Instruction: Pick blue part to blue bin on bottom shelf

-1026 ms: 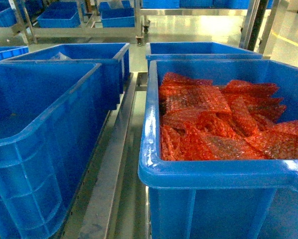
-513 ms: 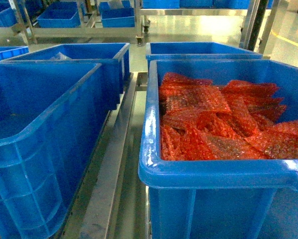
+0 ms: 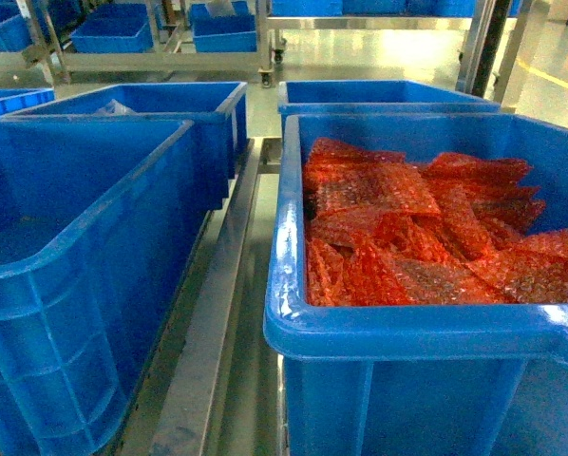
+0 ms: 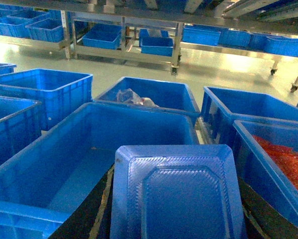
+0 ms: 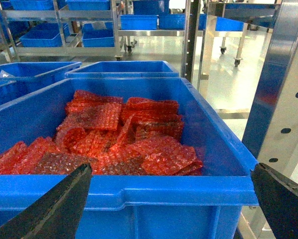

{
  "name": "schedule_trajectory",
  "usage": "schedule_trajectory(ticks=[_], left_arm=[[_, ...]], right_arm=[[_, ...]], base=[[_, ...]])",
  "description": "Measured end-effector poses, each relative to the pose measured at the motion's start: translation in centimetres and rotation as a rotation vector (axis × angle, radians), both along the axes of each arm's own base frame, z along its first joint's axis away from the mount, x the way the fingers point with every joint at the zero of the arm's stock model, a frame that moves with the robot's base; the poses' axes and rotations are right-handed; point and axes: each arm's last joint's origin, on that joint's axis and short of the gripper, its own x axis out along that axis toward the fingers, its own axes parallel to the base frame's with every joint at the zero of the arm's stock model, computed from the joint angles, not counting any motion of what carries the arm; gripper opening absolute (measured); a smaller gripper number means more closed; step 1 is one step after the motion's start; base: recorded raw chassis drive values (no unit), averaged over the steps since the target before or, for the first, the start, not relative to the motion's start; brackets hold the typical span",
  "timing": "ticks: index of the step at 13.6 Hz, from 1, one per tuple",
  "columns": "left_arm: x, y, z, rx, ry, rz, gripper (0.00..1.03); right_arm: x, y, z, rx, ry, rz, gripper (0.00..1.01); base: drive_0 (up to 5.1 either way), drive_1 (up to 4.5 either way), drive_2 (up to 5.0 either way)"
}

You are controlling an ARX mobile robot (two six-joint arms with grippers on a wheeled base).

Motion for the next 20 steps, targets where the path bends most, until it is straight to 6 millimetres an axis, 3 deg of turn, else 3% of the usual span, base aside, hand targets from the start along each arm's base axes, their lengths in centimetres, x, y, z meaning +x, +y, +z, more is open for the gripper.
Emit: schedule_trajectory(ticks=[4, 6, 8, 12, 15, 16, 20], left_arm=[[0.0, 0.0, 0.0, 0.0, 0.0, 0.0, 0.43], [0.1, -0.2, -0.4, 0.113, 0.157, 0.136, 0.43], [0.0, -0.1, -0.3, 0.105, 0.15, 0.133, 0.43], [4.6, 0.4, -0.6, 0.041, 0.161, 0.116, 0.43], [9.6, 0.2, -1.5, 0.033, 0.216, 0.065, 0.43], [11.1, 0.0, -1.1, 0.025, 0.199, 0.075, 0.49], [11.4, 0.0, -1.2, 0.026, 0.209, 0.08, 1.0]], right_arm=[[0.0, 0.0, 0.0, 0.0, 0.0, 0.0, 0.98], [0.0, 0.0, 0.0, 0.0, 0.001, 0.0, 0.98], [0.0, 0.0, 0.0, 0.0, 0.0, 0.0, 0.98], [0.0, 0.0, 0.0, 0.0, 0.0, 0.0, 0.98], [0.0, 0.0, 0.0, 0.0, 0.0, 0.0, 0.98], [0.0, 0.0, 0.0, 0.0, 0.0, 0.0, 0.98], [0.0, 0.0, 0.0, 0.0, 0.0, 0.0, 0.98]], base=[[0.0, 0.0, 0.0], [0.0, 0.0, 0.0], [0.0, 0.0, 0.0], [0.0, 0.0, 0.0], [0.0, 0.0, 0.0], [0.0, 0.0, 0.0], [0.0, 0.0, 0.0]])
